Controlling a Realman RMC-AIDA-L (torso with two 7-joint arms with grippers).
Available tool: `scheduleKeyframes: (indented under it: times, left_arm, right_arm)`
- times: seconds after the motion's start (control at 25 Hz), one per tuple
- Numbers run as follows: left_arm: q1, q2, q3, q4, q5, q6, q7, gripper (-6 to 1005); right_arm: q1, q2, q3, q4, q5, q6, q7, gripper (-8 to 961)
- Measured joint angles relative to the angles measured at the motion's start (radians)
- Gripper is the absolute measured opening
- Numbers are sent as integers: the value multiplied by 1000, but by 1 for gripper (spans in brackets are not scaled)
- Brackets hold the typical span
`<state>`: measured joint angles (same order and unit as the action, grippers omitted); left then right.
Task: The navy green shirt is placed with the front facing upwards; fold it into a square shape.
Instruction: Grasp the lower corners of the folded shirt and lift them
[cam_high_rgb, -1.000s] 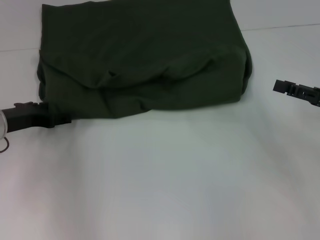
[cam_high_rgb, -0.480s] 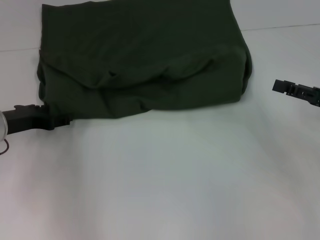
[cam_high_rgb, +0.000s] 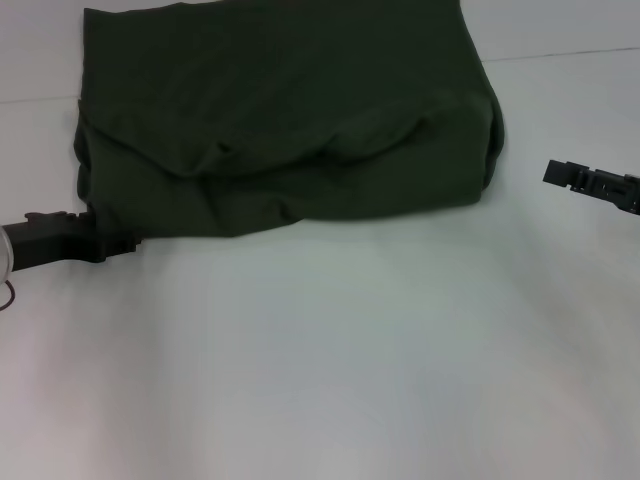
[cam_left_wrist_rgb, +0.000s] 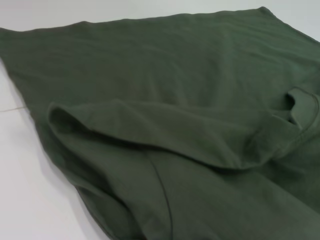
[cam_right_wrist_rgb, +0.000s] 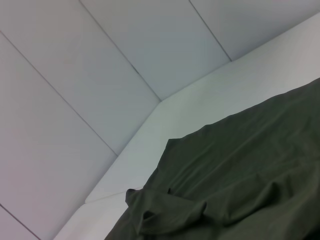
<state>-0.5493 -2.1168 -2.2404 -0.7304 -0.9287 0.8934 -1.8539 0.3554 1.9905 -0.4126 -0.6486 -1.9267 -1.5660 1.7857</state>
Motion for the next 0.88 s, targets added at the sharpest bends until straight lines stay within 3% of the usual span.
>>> scheduleKeyframes:
  times: [0.28,0.52,0.88]
  left_arm:
    - [-1,0,-8,-7,1,-2,-9,670]
    - [-29,27,-4,47,1,5,-34,596]
    - [-30,26,-4,47,1,6,-31,260]
  right_arm:
    - [3,0,0,1,0,0,0,684]
    - [5,0,14,1,0,0,0,684]
    - [4,0,20,1,-1,0,-2,686]
